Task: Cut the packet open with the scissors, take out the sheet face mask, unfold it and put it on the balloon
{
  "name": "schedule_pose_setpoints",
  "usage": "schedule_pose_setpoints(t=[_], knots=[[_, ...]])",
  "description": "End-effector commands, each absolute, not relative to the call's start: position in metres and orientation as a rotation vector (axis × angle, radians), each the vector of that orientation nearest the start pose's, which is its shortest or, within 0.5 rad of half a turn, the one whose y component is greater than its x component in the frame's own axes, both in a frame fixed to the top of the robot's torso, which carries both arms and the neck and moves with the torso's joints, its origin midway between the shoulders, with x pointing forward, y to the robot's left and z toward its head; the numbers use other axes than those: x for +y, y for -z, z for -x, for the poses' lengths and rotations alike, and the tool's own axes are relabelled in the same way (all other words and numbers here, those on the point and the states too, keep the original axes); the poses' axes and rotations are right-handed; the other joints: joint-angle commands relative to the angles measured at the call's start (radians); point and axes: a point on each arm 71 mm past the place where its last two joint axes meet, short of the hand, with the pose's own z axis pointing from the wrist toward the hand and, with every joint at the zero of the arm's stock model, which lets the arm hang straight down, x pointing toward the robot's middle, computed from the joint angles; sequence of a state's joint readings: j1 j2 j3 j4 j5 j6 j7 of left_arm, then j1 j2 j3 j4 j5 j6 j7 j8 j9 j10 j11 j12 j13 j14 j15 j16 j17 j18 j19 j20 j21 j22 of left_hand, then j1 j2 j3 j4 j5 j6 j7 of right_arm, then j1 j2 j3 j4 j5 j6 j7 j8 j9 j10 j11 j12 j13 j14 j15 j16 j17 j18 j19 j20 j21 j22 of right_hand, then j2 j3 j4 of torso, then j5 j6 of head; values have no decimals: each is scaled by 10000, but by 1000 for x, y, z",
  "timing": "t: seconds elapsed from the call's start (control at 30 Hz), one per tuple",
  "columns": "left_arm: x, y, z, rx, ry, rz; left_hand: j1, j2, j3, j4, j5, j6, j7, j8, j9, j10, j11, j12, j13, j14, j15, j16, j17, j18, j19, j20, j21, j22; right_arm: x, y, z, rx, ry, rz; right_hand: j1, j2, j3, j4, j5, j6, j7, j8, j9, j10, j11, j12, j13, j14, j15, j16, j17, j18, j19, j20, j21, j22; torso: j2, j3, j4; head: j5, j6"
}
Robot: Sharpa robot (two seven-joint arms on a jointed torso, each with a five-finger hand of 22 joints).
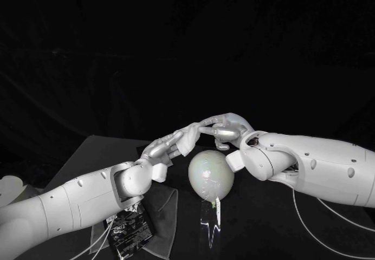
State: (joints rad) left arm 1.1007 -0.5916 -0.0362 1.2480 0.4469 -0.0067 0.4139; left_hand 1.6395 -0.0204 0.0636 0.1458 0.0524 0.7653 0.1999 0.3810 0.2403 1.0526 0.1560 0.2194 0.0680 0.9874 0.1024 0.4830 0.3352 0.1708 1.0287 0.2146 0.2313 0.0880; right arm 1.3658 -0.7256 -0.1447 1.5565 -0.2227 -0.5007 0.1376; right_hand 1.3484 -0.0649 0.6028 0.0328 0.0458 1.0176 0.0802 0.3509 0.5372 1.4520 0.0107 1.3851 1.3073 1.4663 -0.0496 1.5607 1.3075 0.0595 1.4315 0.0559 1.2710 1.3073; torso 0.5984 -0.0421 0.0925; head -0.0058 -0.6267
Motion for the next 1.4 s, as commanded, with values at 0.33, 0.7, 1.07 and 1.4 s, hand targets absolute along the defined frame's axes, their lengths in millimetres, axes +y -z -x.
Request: schedule_pose_setpoints(t=[0.33, 0.7, 1.07, 1.4], knots=[[144, 249, -510, 13928, 19225, 17274, -2064, 122, -1036, 1442, -29, -1384, 797, -95, -40, -1529, 586, -454, -13, -1150, 540, -632, -258, 133, -92, 332, -177, -182, -126, 133, -503, 15619, -13369, -8116, -17, 117, 73, -15, 28, 85, 19, 27, 560, 116, -57, 18, 947, 990, -69, 32, 2396, 26, 39, -33, 32, 1809, 3, 3, -1, -7, 49], [142, 254, -508, 13108, 20556, 17897, -3876, 732, -2278, 1456, -41, -2192, 867, 460, 220, -1803, 716, -540, -27, -1759, 786, -1719, -795, 91, -825, 606, -931, -266, -103, 123, -518, 15391, -13462, -7834, -19, 118, 88, -30, 29, 80, 18, 30, 562, 115, -58, 14, 945, 989, -69, 31, 2391, 24, 43, -33, 42, 1812, 2, -12, 31, 48, 23], [143, 268, -502, 12430, 20982, 18744, -4770, 1273, -2737, 1487, -43, -2620, 947, 802, 346, -2009, 794, -735, -28, -1759, 840, -2121, -1029, 140, -755, 666, -1012, -207, -89, 122, -524, 15445, -13532, -7742, -19, 118, 88, -30, 29, 80, 18, 30, 562, 115, -58, 14, 945, 989, -69, 31, 2391, 24, 43, -33, 42, 1812, 7, -7, 6, 180, -15], [144, 275, -503, 12136, 21081, 19133, -5058, 1578, -3022, 1492, -43, -2838, 965, 961, 400, -2126, 812, -819, -27, -1634, 835, -2233, -1102, 143, -605, 646, -1003, -210, -80, 120, -524, 15456, -13646, -7633, -25, 118, 108, -48, 29, 75, 20, 35, 564, 108, -58, 1, 935, 989, -69, 30, 2390, 27, 37, -32, 30, 1808, 3, -9, -13, 219, -36]])
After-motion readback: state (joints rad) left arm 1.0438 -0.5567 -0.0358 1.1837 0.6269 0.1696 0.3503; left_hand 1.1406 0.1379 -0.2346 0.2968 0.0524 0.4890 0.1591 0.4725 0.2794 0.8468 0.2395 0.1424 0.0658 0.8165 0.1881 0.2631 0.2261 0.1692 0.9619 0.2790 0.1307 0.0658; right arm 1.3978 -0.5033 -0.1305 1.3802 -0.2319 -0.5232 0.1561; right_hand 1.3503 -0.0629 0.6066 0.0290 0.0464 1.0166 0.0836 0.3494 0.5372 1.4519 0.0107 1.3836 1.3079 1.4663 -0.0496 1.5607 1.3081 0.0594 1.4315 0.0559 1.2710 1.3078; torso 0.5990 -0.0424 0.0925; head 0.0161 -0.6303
